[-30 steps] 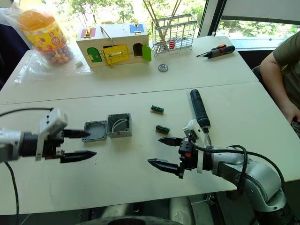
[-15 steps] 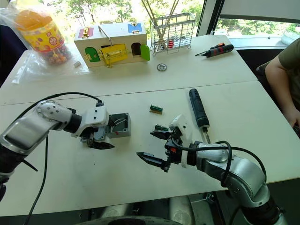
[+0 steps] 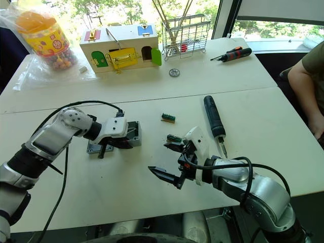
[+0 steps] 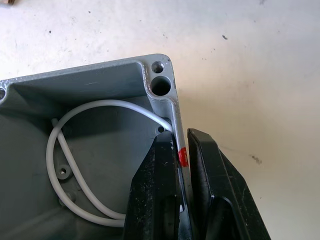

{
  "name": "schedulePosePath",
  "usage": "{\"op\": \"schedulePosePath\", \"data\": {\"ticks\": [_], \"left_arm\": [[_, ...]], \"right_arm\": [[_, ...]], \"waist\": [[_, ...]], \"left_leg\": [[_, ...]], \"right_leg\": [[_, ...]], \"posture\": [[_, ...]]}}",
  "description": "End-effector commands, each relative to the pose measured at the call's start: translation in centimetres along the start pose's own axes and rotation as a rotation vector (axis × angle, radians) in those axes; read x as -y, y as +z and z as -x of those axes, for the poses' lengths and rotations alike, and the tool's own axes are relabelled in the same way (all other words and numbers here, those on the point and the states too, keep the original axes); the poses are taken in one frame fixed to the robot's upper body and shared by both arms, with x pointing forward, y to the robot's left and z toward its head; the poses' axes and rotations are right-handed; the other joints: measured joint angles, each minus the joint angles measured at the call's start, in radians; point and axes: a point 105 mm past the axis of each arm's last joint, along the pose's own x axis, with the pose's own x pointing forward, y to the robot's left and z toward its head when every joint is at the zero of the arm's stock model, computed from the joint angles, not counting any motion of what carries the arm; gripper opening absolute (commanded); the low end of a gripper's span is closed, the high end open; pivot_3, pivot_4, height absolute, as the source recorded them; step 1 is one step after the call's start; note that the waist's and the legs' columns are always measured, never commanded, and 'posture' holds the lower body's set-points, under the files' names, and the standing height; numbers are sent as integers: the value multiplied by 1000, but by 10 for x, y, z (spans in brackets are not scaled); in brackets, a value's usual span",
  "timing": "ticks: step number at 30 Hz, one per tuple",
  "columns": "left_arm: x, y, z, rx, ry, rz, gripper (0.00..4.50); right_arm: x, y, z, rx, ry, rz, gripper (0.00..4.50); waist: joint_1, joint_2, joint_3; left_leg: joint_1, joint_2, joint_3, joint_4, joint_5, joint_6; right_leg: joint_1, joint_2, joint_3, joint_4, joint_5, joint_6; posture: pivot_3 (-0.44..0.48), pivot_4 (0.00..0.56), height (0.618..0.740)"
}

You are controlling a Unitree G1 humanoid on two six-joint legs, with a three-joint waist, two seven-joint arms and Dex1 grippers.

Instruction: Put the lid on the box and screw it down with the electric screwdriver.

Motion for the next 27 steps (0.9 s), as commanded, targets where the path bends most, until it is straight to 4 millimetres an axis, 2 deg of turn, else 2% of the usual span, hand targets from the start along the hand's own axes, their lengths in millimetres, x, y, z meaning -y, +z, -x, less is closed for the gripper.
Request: {"op": "schedulePosePath", "data": {"ticks": [1, 5, 8, 12, 21, 23, 24, 26, 27], "left_arm": [[-8, 7, 7, 19, -22, -109, 35], [-15, 25, 12, 55, -125, -245, 35], [-19, 31, 10, 58, -187, -321, 35], [-34, 32, -2, -5, -255, -431, 35], [-30, 24, -6, -60, -349, -523, 35], [-30, 24, -8, -49, -352, -510, 877], [-31, 24, -8, -45, -349, -502, 1109], [-33, 22, -7, -48, -339, -489, 2030], [-36, 22, -4, -49, -323, -472, 2676]], "right_arm": [[-10, 5, 11, -5, 31, 37, 4500], [-14, -1, 22, -58, 62, 29, 4500], [-13, -1, 24, -71, 60, 31, 4500], [-12, 3, 21, -42, 13, 33, 4500], [-11, 4, 21, -28, -37, 12, 4500], [-9, 6, 21, -22, -45, 11, 4500], [-9, 6, 20, -21, -45, 11, 4500], [-9, 7, 20, -21, -43, 11, 4500], [-9, 7, 20, -21, -37, 12, 4500]], "waist": [[4, 0, 0], [2, -2, 1], [-1, -2, 1], [-4, -3, 2], [-8, -6, 3], [-7, -6, 3], [-6, -6, 3], [-6, -6, 3], [-6, -6, 3]], "left_leg": [[0, 0, -1, 1, 0, 0], [0, -1, -1, 3, -2, 3], [0, -1, -1, 3, -2, 4], [0, -1, -1, 3, 0, 0], [-1, 0, -1, 4, 0, 1], [-1, -1, -1, 5, -2, 4], [-1, -1, -1, 6, -2, 5], [-1, -1, -1, 8, -3, 5], [-1, -1, -1, 10, -3, 6]], "right_leg": [[1, 0, -1, 0, 0, 0], [2, -1, -2, 0, 0, 0], [2, 0, -2, -1, 0, 0], [1, 0, -2, 0, 0, 1], [1, 0, -1, 2, 0, 2], [1, 0, -1, 3, 0, 3], [1, 0, -1, 3, 0, 3], [1, 0, -1, 6, -1, 4], [1, 0, -1, 8, -2, 6]], "posture": [[0, 150, 740], [0, 150, 740], [0, 150, 740], [0, 150, 740], [0, 150, 740], [0, 150, 740], [0, 150, 740], [0, 150, 740], [0, 150, 740]]}}
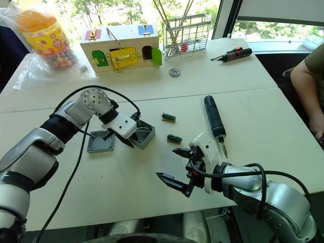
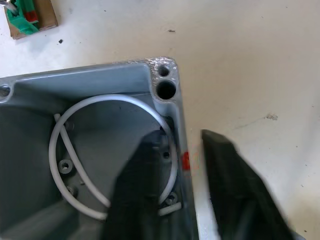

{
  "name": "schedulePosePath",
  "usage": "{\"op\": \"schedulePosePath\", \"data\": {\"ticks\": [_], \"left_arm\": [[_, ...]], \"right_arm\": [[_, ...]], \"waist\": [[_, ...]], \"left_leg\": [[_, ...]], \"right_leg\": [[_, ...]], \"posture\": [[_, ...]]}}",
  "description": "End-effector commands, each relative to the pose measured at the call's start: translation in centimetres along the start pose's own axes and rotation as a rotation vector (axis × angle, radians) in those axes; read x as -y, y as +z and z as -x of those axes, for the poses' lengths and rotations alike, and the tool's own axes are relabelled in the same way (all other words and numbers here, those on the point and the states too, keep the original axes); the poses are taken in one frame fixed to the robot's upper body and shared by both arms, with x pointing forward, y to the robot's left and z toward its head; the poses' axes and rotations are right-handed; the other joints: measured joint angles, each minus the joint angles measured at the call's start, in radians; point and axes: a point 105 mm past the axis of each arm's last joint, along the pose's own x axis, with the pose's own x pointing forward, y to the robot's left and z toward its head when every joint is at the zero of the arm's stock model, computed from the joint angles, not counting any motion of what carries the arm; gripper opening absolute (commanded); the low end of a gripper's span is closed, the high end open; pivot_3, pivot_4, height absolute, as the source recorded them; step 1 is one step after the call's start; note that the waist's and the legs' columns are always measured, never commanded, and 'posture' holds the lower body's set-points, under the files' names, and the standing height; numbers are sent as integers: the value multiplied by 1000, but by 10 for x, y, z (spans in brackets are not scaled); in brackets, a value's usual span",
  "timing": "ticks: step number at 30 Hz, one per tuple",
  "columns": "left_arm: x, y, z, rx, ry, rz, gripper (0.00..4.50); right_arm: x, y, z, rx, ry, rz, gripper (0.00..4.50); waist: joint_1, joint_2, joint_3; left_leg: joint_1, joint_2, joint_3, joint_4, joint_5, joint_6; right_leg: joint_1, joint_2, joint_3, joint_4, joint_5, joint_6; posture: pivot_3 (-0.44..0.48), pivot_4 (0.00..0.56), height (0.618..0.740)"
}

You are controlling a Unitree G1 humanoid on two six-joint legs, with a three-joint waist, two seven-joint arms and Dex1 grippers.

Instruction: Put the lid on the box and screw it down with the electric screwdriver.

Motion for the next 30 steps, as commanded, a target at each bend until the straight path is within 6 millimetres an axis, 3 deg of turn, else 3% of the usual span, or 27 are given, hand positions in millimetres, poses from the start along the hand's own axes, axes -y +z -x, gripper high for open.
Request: {"op": "schedulePosePath", "data": {"ticks": [1, 2, 3, 9, 12, 14, 16, 20, 22, 24, 30], "left_arm": [[-6, 1, 20, -1, 59, 26, 3082], [-7, 2, 31, -1, 88, 54, 3520], [-7, 3, 39, 0, 107, 73, 3520], [6, 15, 128, 27, 355, 294, 3520], [29, 16, 147, 93, 448, 448, 3520], [45, 18, 149, 138, 479, 547, 3520], [52, 5, 151, 152, 627, 698, 3520], [76, -40, 137, 62, 890, 1074, 3520], [92, -66, 127, -15, 990, 1371, 3520], [97, -72, 117, -10, 1013, 1526, 3520], [85, -70, 105, 43, 1023, 1678, 3520]], "right_arm": [[-5, 10, 2, 34, 22, 29, 4500], [-5, 12, 3, 35, 33, 32, 4500], [-5, 13, 3, 36, 41, 34, 4500], [-5, 25, 5, 46, 123, 71, 4500], [-3, 33, 2, 61, 173, 87, 4500], [-2, 36, -1, 58, 201, 102, 4500], [-1, 38, -4, 48, 231, 127, 4500], [2, 41, -11, 28, 278, 200, 4500], [5, 44, -17, 27, 296, 244, 4500], [6, 47, -22, 42, 316, 258, 4500], [4, 45, -35, 63, 329, 270, 4500]], "waist": [[0, 0, 0], [-1, 0, 0], [-4, -1, 1], [-30, -3, 2], [-32, -2, 2], [-42, -2, 2], [-42, -2, 2], [-32, -3, 2], [-20, -3, 2], [-15, -4, 2], [-18, -5, 1]], "left_leg": [[0, 0, 0, 1, 0, 1], [-1, 0, 0, 1, -1, 1], [-1, 0, 0, 2, -1, 1], [-11, 0, -1, 5, 2, -4], [-12, 0, -1, 4, 2, -3], [-12, 0, 0, 4, 2, -3], [-12, 1, -1, 5, 2, -3], [-12, 0, -1, 5, 2, -3], [-12, 0, -1, 5, 2, -3], [-12, 0, -2, 6, 1, -2], [-13, -1, -2, 7, 3, -5]], "right_leg": [[0, 0, 0, 1, 0, 1], [0, 0, 0, 1, 0, 1], [-1, 0, 0, 2, -1, 1], [-12, 1, 0, 5, -1, 1], [-13, 1, 0, 5, -1, 1], [-12, 0, 0, 5, -1, 1], [-12, 1, 0, 6, -1, 1], [-12, 1, 1, 6, -1, 1], [-12, 1, 1, 6, -1, 1], [-12, 1, 1, 7, -1, 1], [-14, 0, 1, 8, -1, 1]], "posture": [[0, 150, 740], [0, 150, 740], [0, 150, 740], [0, 150, 740], [0, 150, 740], [0, 150, 740], [0, 150, 740], [0, 150, 740], [0, 150, 740], [0, 150, 740], [0, 150, 740]]}}
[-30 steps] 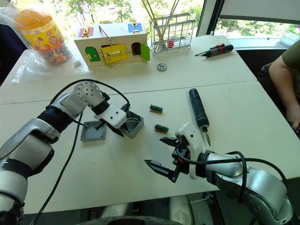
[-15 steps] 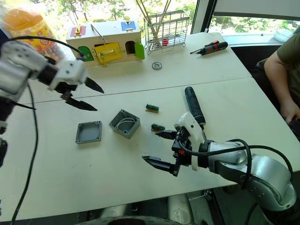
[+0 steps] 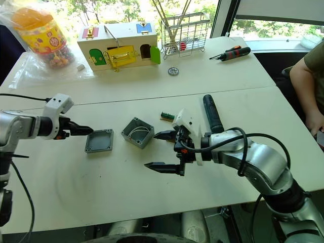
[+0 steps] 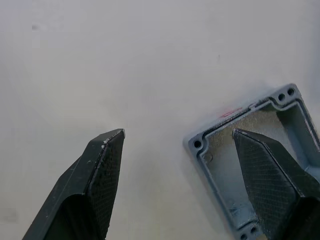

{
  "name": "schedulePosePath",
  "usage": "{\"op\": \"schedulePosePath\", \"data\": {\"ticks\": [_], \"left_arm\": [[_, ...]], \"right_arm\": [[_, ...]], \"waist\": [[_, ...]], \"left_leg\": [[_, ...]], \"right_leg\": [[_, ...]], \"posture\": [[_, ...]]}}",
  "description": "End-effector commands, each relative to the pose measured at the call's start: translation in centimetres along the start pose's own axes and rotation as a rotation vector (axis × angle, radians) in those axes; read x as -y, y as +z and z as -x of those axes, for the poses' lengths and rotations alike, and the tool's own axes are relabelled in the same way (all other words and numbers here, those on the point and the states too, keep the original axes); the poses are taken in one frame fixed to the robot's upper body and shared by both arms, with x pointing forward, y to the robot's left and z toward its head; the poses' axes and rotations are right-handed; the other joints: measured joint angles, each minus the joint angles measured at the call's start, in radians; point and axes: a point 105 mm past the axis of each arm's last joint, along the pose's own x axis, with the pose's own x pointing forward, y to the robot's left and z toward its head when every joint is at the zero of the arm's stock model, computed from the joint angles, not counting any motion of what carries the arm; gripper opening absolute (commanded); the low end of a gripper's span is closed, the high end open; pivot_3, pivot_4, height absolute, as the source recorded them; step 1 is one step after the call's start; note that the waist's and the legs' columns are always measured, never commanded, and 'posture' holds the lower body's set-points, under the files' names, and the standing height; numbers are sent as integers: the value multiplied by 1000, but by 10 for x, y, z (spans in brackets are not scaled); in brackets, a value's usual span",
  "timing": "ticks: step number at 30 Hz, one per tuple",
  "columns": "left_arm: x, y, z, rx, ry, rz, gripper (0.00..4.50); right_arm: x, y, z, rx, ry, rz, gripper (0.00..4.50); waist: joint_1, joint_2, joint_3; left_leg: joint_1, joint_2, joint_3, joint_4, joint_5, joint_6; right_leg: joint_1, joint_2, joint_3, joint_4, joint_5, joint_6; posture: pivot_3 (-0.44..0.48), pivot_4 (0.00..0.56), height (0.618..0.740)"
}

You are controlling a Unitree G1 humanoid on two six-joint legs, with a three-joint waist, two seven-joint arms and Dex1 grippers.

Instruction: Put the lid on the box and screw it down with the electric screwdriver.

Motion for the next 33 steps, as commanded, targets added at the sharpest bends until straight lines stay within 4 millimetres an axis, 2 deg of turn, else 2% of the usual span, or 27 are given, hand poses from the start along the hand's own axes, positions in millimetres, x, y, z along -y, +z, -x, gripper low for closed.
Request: {"op": "schedulePosePath", "data": {"ticks": [1, 5, 9, 13, 19, 22, 28, 33], "left_arm": [[-3, 11, 10, 28, 48, 29, 3520], [-4, 0, 7, -54, 82, 19, 3520], [-7, 1, 15, -70, 101, 17, 3520], [-6, -10, 13, -115, 104, -2, 3520], [0, -36, -9, -174, 68, 60, 3520], [1, -43, -12, -187, 80, 49, 2731], [5, -49, -13, -179, 64, 55, 28], [10, -44, -14, -142, 57, 57, 28]], "right_arm": [[0, 7, -3, 35, -4, 45, 4500], [0, 7, -8, 58, -38, 35, 4500], [-2, 6, -12, 88, -84, 12, 4500], [-4, 7, -16, 113, -106, -3, 4500], [-1, 6, -18, 112, -129, -1, 4500], [1, 5, -15, 101, -138, 3, 4500], [5, 2, -14, 88, -149, 4, 4500], [5, 0, -13, 82, -139, -6, 4500]], "waist": [[-4, 0, 0], [-9, 0, 0], [-3, 0, 0], [-2, 0, 0], [-1, 2, -2], [-2, 5, -4], [-4, 11, -9], [0, 13, -10]], "left_leg": [[0, 0, 0, 0, 0, 0], [0, 0, 1, -2, 0, -1], [-1, 0, 1, -2, 1, -2], [-1, -1, 1, -1, 1, -3], [0, -1, 1, -1, 1, -3], [0, -1, 2, -1, 1, -3], [0, -1, 2, -2, 1, -3], [1, -1, 2, -2, 1, -3]], "right_leg": [[0, 0, 0, 0, 0, 0], [-3, -1, 1, 2, 0, 0], [-4, -1, 1, 4, 0, 0], [-4, -2, 2, 4, 0, 0], [-6, -2, 2, 8, 0, 0], [-6, -2, 3, 9, 0, 0], [-6, -2, 4, 9, 0, 0], [-6, -2, 4, 9, 0, 0]], "posture": [[0, 150, 740], [0, 150, 740], [0, 150, 740], [0, 150, 740], [0, 150, 740], [0, 150, 740], [0, 150, 740], [0, 150, 740]]}}
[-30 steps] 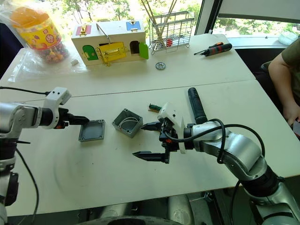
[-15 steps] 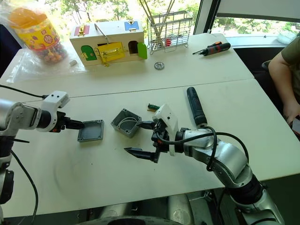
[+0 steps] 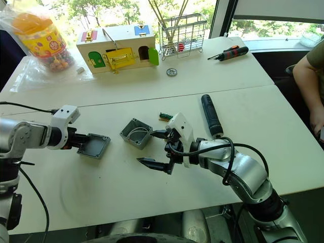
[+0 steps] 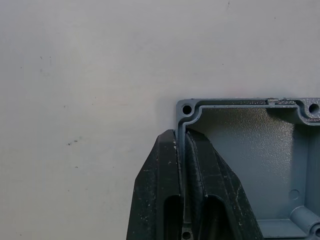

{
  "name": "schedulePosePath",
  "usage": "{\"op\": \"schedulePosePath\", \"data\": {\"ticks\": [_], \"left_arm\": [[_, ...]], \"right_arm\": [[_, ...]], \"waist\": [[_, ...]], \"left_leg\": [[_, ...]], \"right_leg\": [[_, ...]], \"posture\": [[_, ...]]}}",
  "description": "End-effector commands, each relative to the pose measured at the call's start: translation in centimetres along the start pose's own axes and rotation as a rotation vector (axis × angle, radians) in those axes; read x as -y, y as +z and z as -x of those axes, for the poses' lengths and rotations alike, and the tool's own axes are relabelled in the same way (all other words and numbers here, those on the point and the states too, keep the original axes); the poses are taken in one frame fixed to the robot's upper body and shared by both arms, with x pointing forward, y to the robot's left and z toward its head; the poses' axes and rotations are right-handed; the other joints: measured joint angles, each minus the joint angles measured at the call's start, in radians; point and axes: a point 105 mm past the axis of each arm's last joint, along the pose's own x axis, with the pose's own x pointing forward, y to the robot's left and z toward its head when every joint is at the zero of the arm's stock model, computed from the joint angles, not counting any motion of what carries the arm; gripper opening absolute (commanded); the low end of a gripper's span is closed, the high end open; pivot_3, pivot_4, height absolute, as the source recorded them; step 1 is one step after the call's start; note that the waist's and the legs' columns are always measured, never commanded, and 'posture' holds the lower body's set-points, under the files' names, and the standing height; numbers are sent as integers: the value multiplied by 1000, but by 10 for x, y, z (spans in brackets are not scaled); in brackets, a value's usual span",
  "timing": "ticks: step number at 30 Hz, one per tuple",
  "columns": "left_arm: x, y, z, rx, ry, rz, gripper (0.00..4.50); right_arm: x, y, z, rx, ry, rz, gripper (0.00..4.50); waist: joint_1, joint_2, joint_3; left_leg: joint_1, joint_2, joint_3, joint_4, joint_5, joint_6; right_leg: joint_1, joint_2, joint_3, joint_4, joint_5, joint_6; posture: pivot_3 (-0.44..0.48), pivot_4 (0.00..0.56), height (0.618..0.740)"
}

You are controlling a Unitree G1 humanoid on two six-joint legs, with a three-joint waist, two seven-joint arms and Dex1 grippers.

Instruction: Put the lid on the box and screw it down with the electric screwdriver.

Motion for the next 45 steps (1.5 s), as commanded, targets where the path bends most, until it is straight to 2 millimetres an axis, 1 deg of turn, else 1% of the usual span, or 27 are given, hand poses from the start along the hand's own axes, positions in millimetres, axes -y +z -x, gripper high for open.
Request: {"op": "schedulePosePath", "data": {"ticks": [1, 3, 5, 8, 9, 11, 12, 14, 15, 16, 17, 19, 20, 23, 25, 27, 32, 40, 45], "left_arm": [[4, -10, -8, -37, -16, 27, 28], [1, 1, -2, 2, -2, 31, 28], [-1, 18, 6, 69, -3, 20, 28], [-4, 56, 27, 234, -22, -38, 28], [-6, 75, 37, 327, -16, -78, 28], [-4, 116, 60, 528, -22, -170, 28], [-2, 127, 68, 587, -28, -204, 28], [14, 150, 81, 714, -82, -270, 28], [25, 161, 86, 785, -121, -294, 28], [33, 167, 89, 833, -148, -309, 28], [38, 172, 88, 864, -167, -316, 28], [55, 181, 82, 928, -213, -318, 28], [61, 183, 80, 948, -227, -317, 28], [74, 187, 73, 971, -268, -310, 28], [82, 188, 69, 976, -285, -311, 28], [88, 190, 66, 981, -300, -311, 28], [97, 192, 63, 991, -319, -305, 28], [105, 195, 61, 993, -346, -308, 28], [107, 197, 61, 995, -353, -307, 28]], "right_arm": [[-1, 6, 3, 17, 14, 17, 4500], [2, 8, 8, 17, 11, 1, 4500], [7, 15, 15, 49, 11, -35, 4500], [15, 33, 24, 128, 4, -87, 4500], [20, 39, 26, 146, -8, -90, 4500], [39, 52, 25, 184, -82, -101, 4500], [45, 57, 24, 196, -105, -108, 4500], [64, 68, 20, 247, -172, -163, 4500], [80, 77, 16, 290, -227, -215, 4500], [91, 83, 12, 316, -262, -255, 4500], [99, 88, 9, 338, -290, -290, 4500], [121, 97, 2, 403, -381, -373, 4500], [128, 99, 0, 421, -408, -399, 4500], [134, 97, -7, 403, -441, -389, 4500], [135, 97, -9, 410, -445, -400, 4500], [131, 96, -11, 412, -434, -405, 4500], [123, 95, -12, 415, -411, -392, 4500], [116, 99, -14, 432, -381, -396, 4500], [115, 98, -16, 433, -376, -405, 4500]], "waist": [[2, 0, 0], [5, 0, 0], [9, 0, 0], [16, -3, 2], [18, -5, 3], [19, -5, 3], [19, -5, 3], [18, -5, 3], [16, -5, 3], [14, -5, 3], [13, -5, 3], [6, -5, 3], [1, -5, 3], [-12, -5, 3], [-25, -5, 3], [-36, -5, 3], [-46, -5, 3], [-50, -5, 3], [-52, -5, 3]], "left_leg": [[0, 0, 0, 0, 0, 0], [0, 0, 0, 0, 0, 0], [0, 0, 0, 0, 0, 0], [-1, 0, 0, 0, 0, 0], [-1, 0, 0, 0, 0, -1], [-2, 0, -1, 0, 1, -2], [-2, 0, 0, 0, 1, -2], [-2, 0, 0, 0, 1, -2], [-2, 0, 0, 0, 1, -2], [-2, 0, 0, -1, 1, -2], [-2, 0, 1, -1, 1, -2], [-3, 0, 1, 0, 2, -2], [-3, 0, 1, 0, 2, -3], [-3, 0, 0, 0, 2, -3], [-4, -1, 1, -1, 2, -2], [-4, -1, 1, -2, 2, -2], [-4, 0, 1, -2, 2, -2], [-4, -1, 1, -2, 2, -2], [-4, -1, 1, -2, 2, -2]], "right_leg": [[0, 0, 0, 0, 0, 0], [0, 0, 0, 0, 0, 0], [0, 0, 0, 0, 0, 0], [0, 0, 0, 0, 0, 0], [-1, 0, 0, 0, 0, 0], [-2, 0, -1, 0, 0, 0], [-2, 0, -1, -1, 0, 0], [-3, 0, -1, -1, 0, 0], [-3, 0, -1, -1, 0, 0], [-3, 0, -1, -1, 0, 0], [-3, 0, 0, 0, 0, 0], [-4, 0, 0, 1, 0, 0], [-4, 0, -1, 1, 0, 0], [-5, 0, -1, 3, 0, 0], [-7, -1, -1, 3, 0, 0], [-7, -1, -1, 3, 0, 0], [-8, -1, -1, 4, 0, 0], [-8, -1, -1, 4, 0, 0], [-8, -1, -1, 4, 0, 0]], "posture": [[0, 150, 740], [0, 150, 740], [0, 150, 740], [0, 150, 740], [0, 150, 740], [0, 150, 740], [0, 150, 740], [0, 150, 740], [0, 150, 740], [0, 150, 740], [0, 150, 740], [0, 150, 740], [0, 150, 740], [0, 150, 740], [0, 150, 740], [0, 150, 740], [0, 150, 740], [0, 150, 740], [0, 150, 740]]}}
